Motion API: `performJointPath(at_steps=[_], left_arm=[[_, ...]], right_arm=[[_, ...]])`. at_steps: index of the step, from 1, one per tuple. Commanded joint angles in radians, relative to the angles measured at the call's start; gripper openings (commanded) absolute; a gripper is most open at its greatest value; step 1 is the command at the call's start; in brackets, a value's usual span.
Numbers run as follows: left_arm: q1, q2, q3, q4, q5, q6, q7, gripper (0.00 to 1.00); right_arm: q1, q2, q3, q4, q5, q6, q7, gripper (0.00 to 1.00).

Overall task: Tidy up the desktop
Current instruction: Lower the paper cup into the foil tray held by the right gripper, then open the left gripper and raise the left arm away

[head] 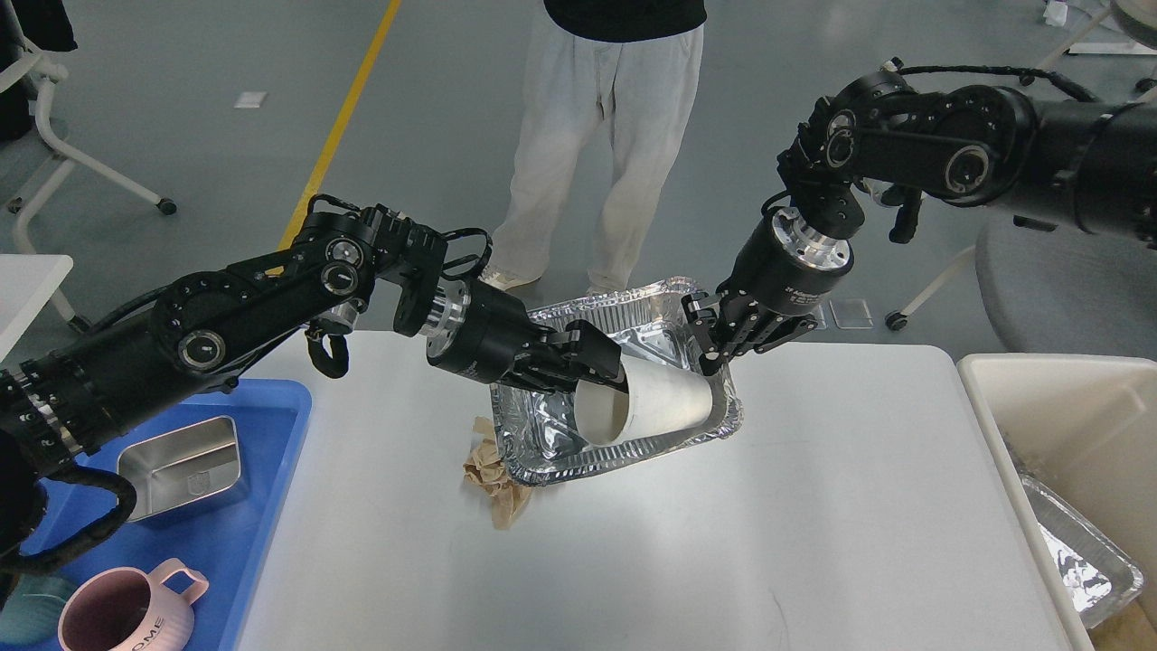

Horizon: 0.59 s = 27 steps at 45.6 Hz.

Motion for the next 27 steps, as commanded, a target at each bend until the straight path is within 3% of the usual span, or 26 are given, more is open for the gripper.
performJointPath(at_steps=[1,20,27], left_arm=[[-0.011,0.010,-0.007,0.000,-0.006,-0.001,-0.002,0.64],[-0.097,0.076,-0.008,-0.002,-0.013,-0.015,-0.008,0.93],[-0.131,0.098,-0.010,-0.003,-0.026,-0.031,-0.014,0.96]], right_arm=[[0.000,-0.001,0.000,0.000,0.000,0.000,0.000,0.00],[0.000,-0.003,0.000,-0.001,-0.013,0.000,0.000,0.00],[0.000,-0.003,0.000,-0.003,-0.016,0.000,0.000,0.00]])
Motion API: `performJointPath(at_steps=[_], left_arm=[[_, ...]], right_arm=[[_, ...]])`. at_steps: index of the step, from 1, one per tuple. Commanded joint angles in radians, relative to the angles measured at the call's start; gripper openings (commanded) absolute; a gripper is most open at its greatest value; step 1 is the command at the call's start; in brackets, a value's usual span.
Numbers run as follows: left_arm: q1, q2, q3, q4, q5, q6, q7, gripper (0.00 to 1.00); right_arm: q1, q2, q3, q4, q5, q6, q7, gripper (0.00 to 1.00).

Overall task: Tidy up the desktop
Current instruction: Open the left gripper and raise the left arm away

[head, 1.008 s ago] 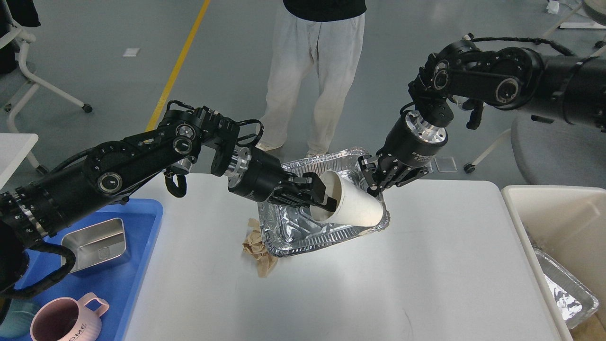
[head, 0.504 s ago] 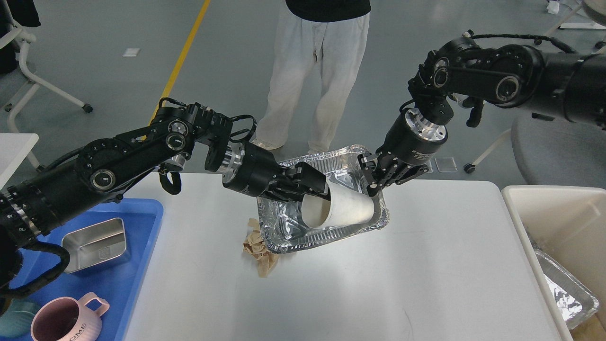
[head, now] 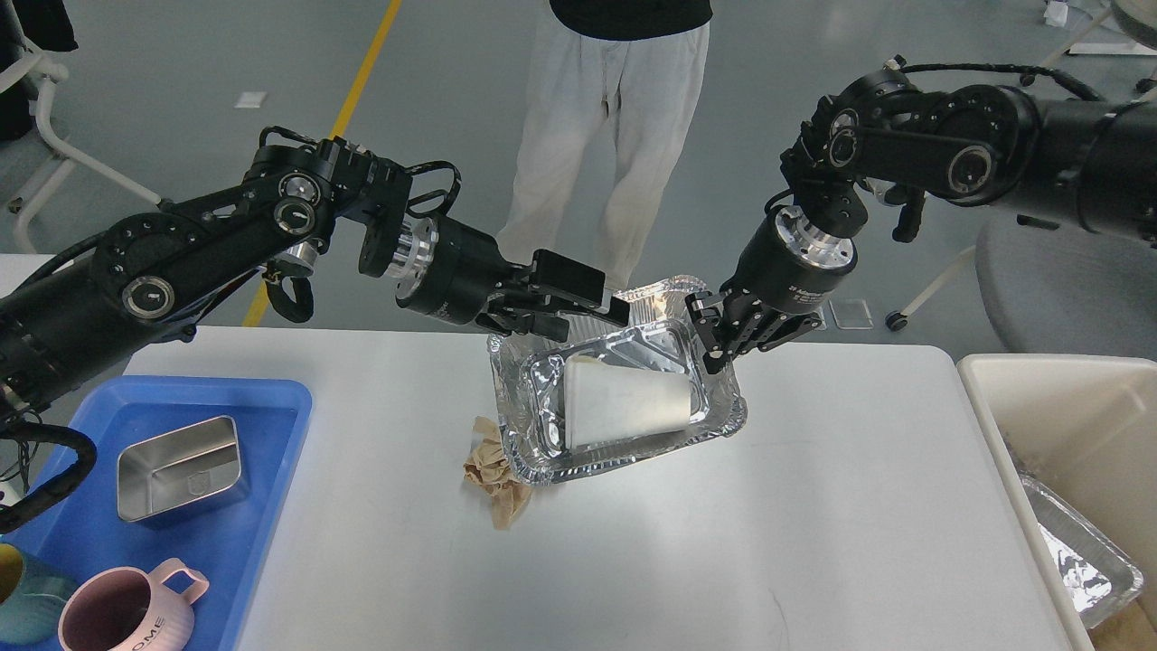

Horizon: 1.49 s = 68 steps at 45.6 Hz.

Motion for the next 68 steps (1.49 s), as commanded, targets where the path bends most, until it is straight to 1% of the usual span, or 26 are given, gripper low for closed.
performJointPath(at_steps=[1,9,20,39,44,49,58,66,68], left_arm=[[-0.028,0.019,0.001,-0.001,-0.016,-0.014,-0.003,0.96],[-0.102,0.088,0.001,-0.002,-0.082,-0.021,-0.009,0.96],[-0.240,0.279,0.009,-0.004,-0.205,-0.067,-0.012,0.96],[-0.235,0.647,0.009,-0.048,-0.311,-0.067,-0.012,0.96],[-0.235,0.707,0.011,-0.053,-0.328,-0.067,-0.014,0.96],[-0.211,0.737,0.015,-0.062,-0.328,-0.067,-0.012,0.96],[-0.071,0.721,0.009,-0.059,-0.325,-0.067,-0.012,0.96],[0.047,0.661,0.009,-0.059,-0.323,0.016,-0.012,0.96],[0.082,0.636,0.011,-0.059,-0.322,0.048,-0.012,0.96]], right_arm=[[0.000,-0.002,0.000,-0.001,-0.004,0.000,0.000,0.00],[0.000,-0.005,0.000,-0.005,-0.007,0.000,0.000,0.00],[-0.003,-0.006,0.000,-0.015,-0.009,0.000,0.000,0.00],[-0.014,-0.011,0.003,-0.046,-0.009,0.000,0.000,0.00],[-0.014,-0.011,0.006,-0.061,-0.007,0.000,0.000,0.00],[-0.017,-0.008,0.009,-0.075,-0.007,0.000,-0.002,0.00],[-0.018,-0.005,0.009,-0.084,-0.007,0.000,0.000,0.00],[-0.018,-0.006,0.009,-0.090,-0.007,0.000,0.000,0.00],[-0.018,-0.006,0.011,-0.090,-0.007,0.000,-0.002,0.00]])
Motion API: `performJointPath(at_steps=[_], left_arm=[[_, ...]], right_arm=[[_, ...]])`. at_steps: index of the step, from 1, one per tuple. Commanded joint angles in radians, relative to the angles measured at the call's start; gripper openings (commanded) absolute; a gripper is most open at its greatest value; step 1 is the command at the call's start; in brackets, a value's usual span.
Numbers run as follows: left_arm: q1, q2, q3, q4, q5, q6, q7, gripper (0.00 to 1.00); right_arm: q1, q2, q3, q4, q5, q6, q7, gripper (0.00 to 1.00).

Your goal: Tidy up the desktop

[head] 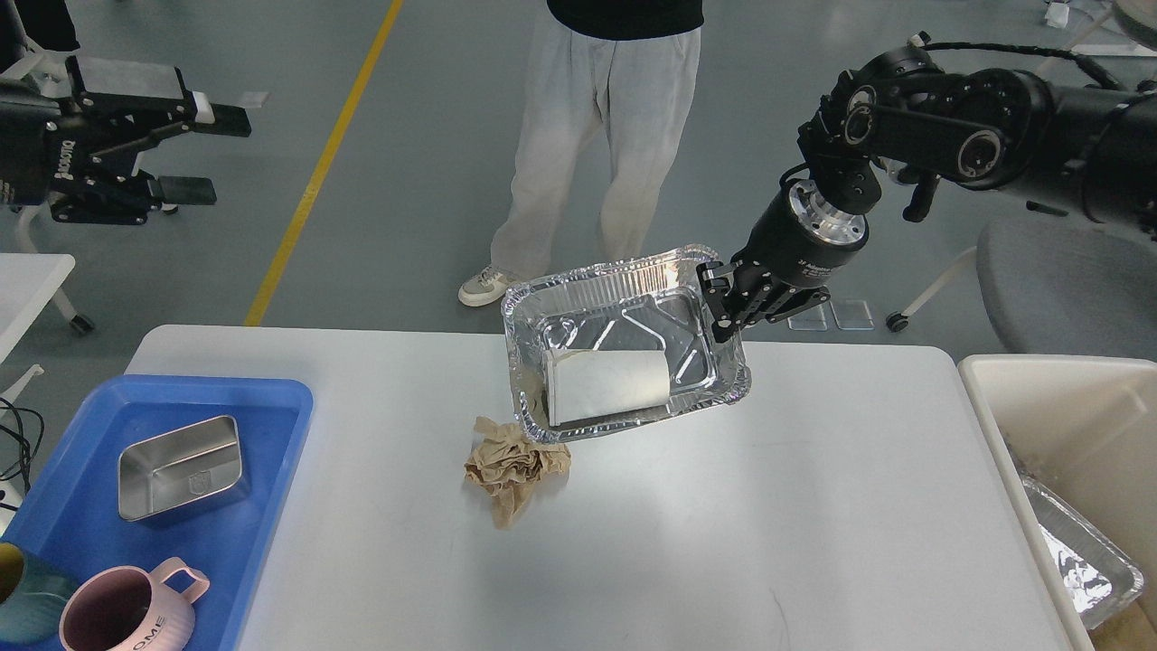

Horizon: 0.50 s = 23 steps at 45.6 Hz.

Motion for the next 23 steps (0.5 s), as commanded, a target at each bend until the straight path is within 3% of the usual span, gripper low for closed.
performJointPath(at_steps=[1,23], left_arm=[[0.087,-0.056,0.002,-0.001,0.002,0.070,-0.002,0.96],[0.390,-0.310,0.008,0.008,0.140,0.365,0.000,0.95]], right_arm=[[0.000,-0.001,0.001,-0.003,0.000,0.000,-0.001,0.00],[0.003,0.002,0.003,-0.015,0.000,0.000,-0.001,0.00]])
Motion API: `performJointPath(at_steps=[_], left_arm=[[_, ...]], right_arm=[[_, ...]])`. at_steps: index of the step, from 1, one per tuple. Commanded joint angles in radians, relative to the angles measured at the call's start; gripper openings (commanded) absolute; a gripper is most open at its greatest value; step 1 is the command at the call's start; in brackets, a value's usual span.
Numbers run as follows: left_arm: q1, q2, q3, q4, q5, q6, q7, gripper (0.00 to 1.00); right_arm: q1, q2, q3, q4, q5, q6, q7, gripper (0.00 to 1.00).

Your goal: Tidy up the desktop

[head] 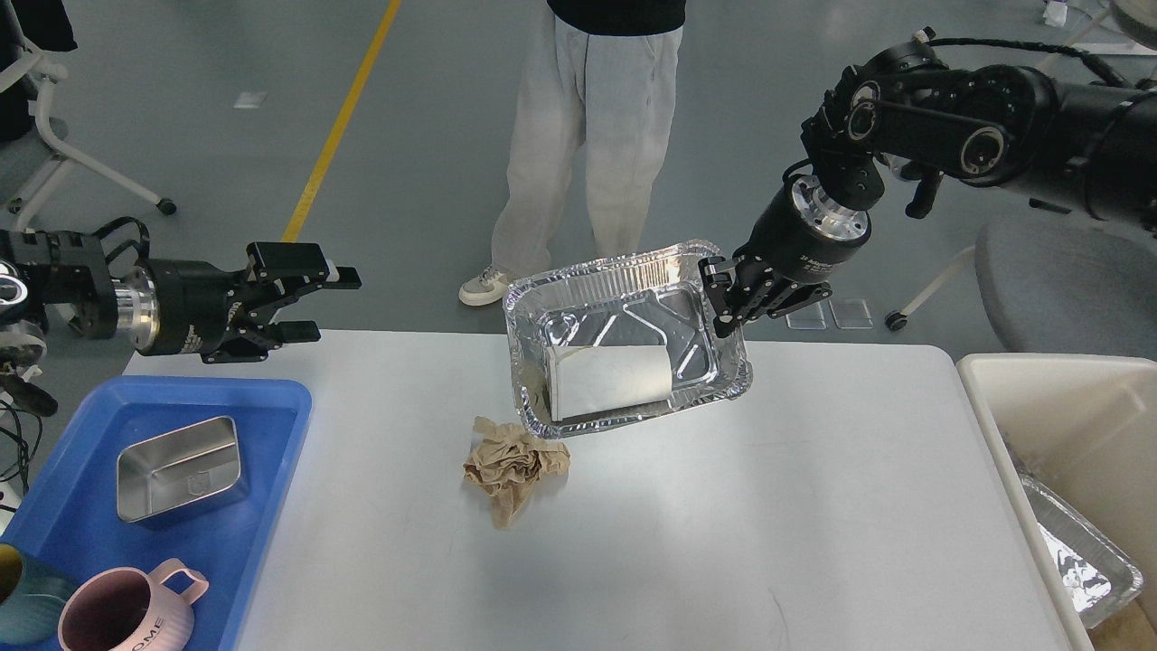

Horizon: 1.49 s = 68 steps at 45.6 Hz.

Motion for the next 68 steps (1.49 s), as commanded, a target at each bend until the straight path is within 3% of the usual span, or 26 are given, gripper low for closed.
performJointPath(at_steps=[1,11,16,22,35,51,68], left_arm=[[0.074,-0.076,0.000,0.001,0.054,0.072,0.000,0.95],[0.193,-0.233,-0.001,0.006,0.208,0.290,0.009,0.95],[0.213,-0.288,0.000,0.014,0.211,0.351,0.014,0.95],[0.217,-0.355,0.000,0.069,0.212,0.360,0.017,0.95],[0.208,-0.530,0.037,0.312,0.229,0.380,0.028,0.95],[0.202,-0.621,0.039,0.326,0.307,0.454,0.023,0.94],[0.179,-0.630,0.108,0.325,0.312,0.439,0.023,0.64]], right_arm=[[0.003,0.004,0.000,-0.007,0.000,0.000,0.001,0.00],[0.006,0.005,0.002,-0.013,0.000,0.000,0.000,0.00],[0.008,0.004,0.000,-0.013,0.000,0.000,0.001,0.00],[0.008,0.001,0.000,-0.013,0.000,0.000,0.000,0.00],[0.008,-0.006,-0.001,-0.014,-0.002,0.000,0.000,0.00],[0.012,-0.002,-0.001,-0.014,-0.002,0.000,0.000,0.00],[0.014,-0.004,-0.001,-0.013,-0.022,0.000,0.000,0.00]])
